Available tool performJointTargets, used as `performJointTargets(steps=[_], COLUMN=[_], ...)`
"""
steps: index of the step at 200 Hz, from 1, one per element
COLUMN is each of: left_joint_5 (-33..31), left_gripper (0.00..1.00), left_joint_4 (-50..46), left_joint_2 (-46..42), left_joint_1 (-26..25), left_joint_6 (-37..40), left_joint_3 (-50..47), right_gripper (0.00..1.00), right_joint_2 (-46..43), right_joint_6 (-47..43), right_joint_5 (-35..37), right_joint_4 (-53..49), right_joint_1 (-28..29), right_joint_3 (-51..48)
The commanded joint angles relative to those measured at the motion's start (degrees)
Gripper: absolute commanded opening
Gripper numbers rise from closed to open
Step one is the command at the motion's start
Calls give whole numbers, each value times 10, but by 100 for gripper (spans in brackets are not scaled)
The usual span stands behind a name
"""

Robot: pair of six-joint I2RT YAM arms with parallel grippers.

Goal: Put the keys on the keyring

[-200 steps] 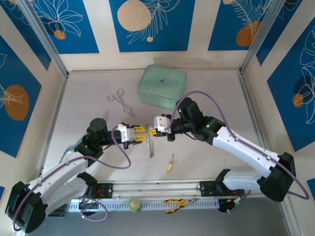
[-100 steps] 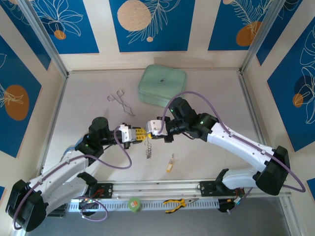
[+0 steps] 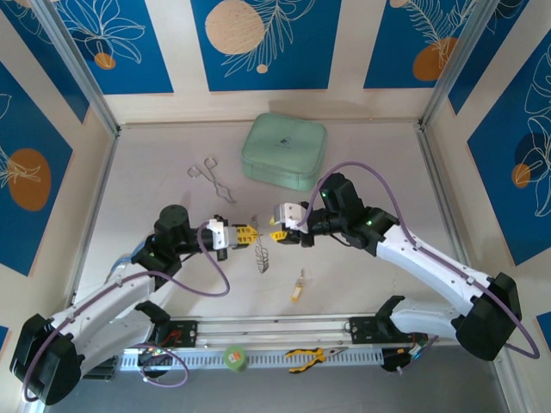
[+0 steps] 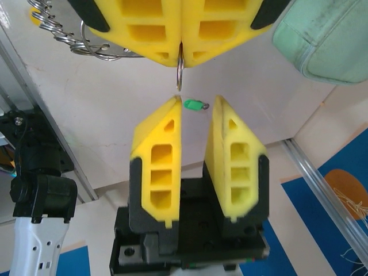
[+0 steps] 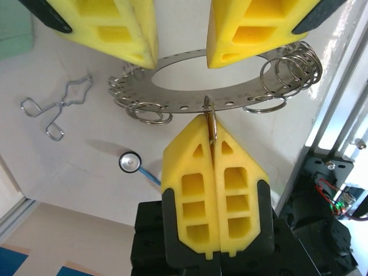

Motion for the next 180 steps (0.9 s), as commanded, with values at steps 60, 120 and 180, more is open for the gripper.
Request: performJointTargets(steps=[60, 120, 180], left_joint_5=[33, 47, 53], left_gripper=[0, 0, 0], left_joint_4=[43, 58, 76], left_joint_2=[1, 4, 6], left_joint_1=[-4, -4, -4], left_joint_6=[-13, -23, -35], left_joint_3=[-2, -4, -6], right_gripper=[26, 18, 0], right_joint_2=[26, 38, 48], right_joint_6=[20, 17, 5], right_joint_5=[-46, -44, -31], right_joint_4=[57, 59, 51], right_joint_1=[26, 39, 41], right_joint_3=[4, 16, 25])
